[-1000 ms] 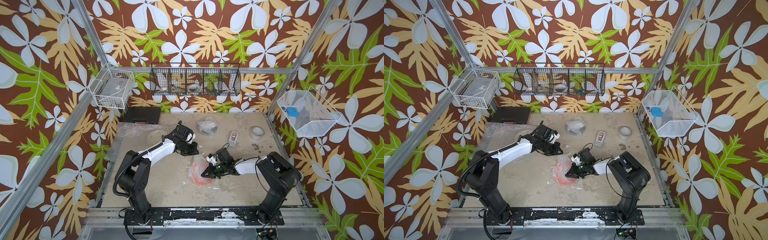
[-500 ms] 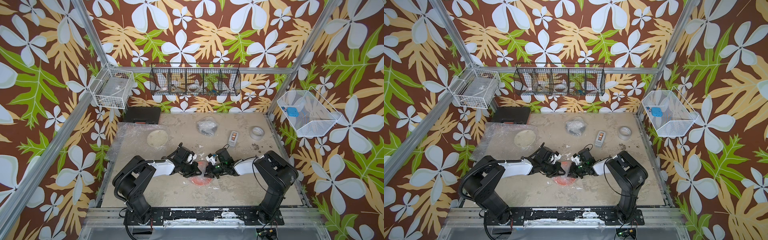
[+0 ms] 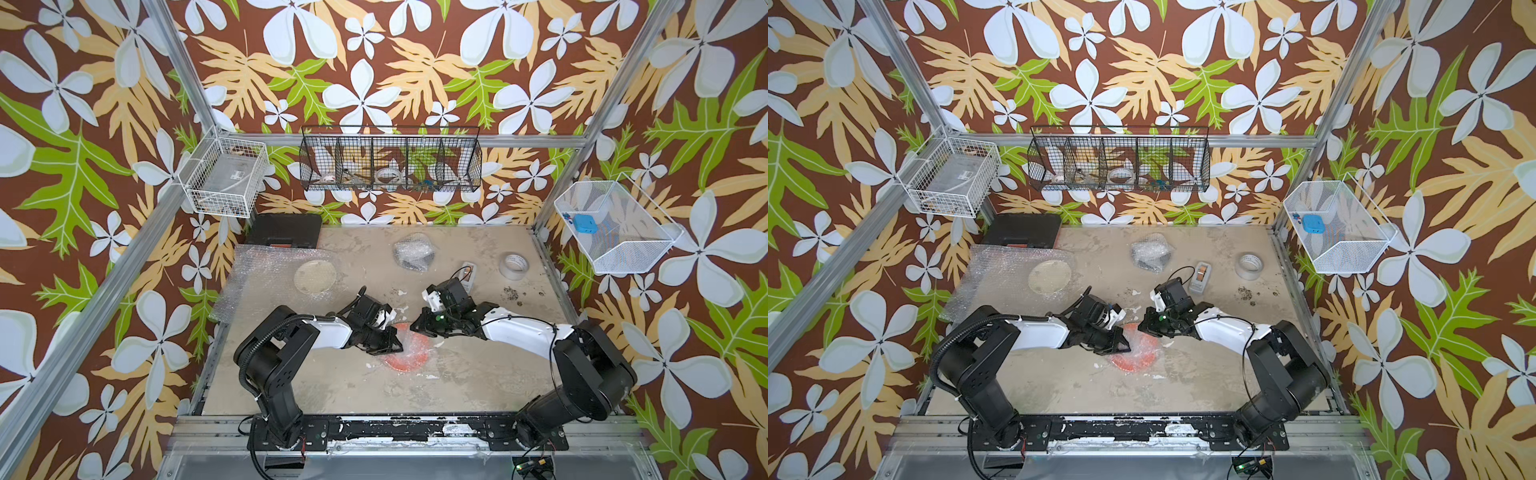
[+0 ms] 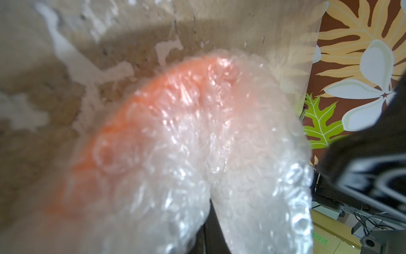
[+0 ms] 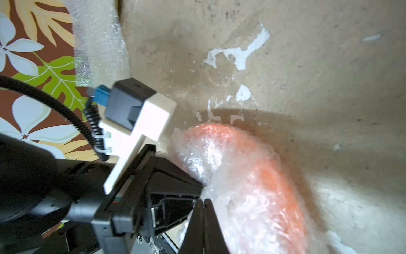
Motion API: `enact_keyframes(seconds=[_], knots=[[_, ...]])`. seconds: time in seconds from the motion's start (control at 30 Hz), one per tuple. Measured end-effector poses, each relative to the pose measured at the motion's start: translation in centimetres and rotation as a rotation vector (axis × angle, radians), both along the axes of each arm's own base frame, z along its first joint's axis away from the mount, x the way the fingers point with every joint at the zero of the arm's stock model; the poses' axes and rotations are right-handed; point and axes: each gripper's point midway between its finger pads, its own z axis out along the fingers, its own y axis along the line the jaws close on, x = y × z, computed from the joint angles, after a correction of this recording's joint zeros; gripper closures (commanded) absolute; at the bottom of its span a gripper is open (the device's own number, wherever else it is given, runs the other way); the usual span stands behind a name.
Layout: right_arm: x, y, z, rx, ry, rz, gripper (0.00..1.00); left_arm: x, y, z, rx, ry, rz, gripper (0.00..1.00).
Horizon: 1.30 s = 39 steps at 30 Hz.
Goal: Wrap dinner plates in bubble wrap
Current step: Wrap the plate in the bubble wrap.
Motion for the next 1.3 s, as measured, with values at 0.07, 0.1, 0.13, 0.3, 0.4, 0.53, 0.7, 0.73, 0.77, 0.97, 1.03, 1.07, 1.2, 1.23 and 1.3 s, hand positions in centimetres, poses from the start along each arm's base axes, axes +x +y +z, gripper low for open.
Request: enact_keyframes(seconds=[0.07, 0.1, 0.13, 0.3, 0.4, 0.53, 0.7, 0.73, 0.77, 0.97, 1.03, 1.07, 1.2, 1.23, 1.3], knots=[[0.0, 0.8, 1.0, 0.028, -0.016, 0.024, 0.95, 0.0, 0.0, 0.0, 0.0, -0.006, -0.004, 1.0], [-0.2, 1.4, 1.2, 0.047, -0.013, 0.046, 0.95, 0.0, 0.0, 0.1, 0.001, -0.008, -0.004, 1.0], [-0.6, 2.0, 1.0, 0.065, -0.004, 0.071, 0.96, 0.1, 0.1, 0.1, 0.003, -0.011, -0.003, 1.0], [-3.1, 2.1, -3.4, 0.022, 0.113, 0.134, 1.0, 0.2, 0.5, 0.4, 0.028, -0.018, 0.009, 1.0], [-5.2, 0.6, -6.4, -0.017, 0.185, 0.142, 1.0, 0.1, 1.0, 0.6, 0.06, -0.022, 0.023, 1.0], [-6.1, 0.7, -7.2, 0.012, 0.172, 0.185, 1.0, 0.0, 1.5, 1.0, 0.09, -0.014, 0.051, 1.0], [-5.8, 1.3, -7.3, 0.022, 0.151, 0.226, 1.0, 0.0, 2.6, 1.5, 0.149, -0.015, 0.086, 0.97], [-5.6, 1.4, -7.2, 0.02, 0.142, 0.236, 1.0, -0.1, 2.9, 1.7, 0.16, -0.015, 0.094, 0.96], [-5.5, 1.5, -7.1, 0.018, 0.138, 0.241, 1.0, -0.3, 3.2, 1.8, 0.165, -0.018, 0.097, 0.96], [-5.1, 1.1, -6.9, -0.014, 0.094, 0.275, 1.0, -1.8, 4.6, 3.6, 0.201, 0.005, 0.094, 0.82], [-5.0, 0.9, -7.0, -0.023, 0.08, 0.284, 1.0, -0.8, 4.2, 5.5, 0.206, -0.014, 0.089, 0.79], [-5.0, 0.9, -7.0, -0.026, 0.076, 0.287, 1.0, 0.2, 3.7, 6.8, 0.194, -0.041, 0.089, 0.78], [-4.9, 0.9, -6.9, -0.029, 0.06, 0.302, 1.0, 3.6, 1.6, 10.1, 0.157, -0.113, 0.078, 0.84], [-4.9, 0.9, -6.9, -0.029, 0.059, 0.302, 1.0, 4.2, 1.1, 10.1, 0.156, -0.117, 0.067, 0.88], [-4.9, 0.9, -7.0, -0.03, 0.059, 0.302, 1.0, 4.5, 0.5, 9.2, 0.157, -0.098, 0.042, 0.92]])
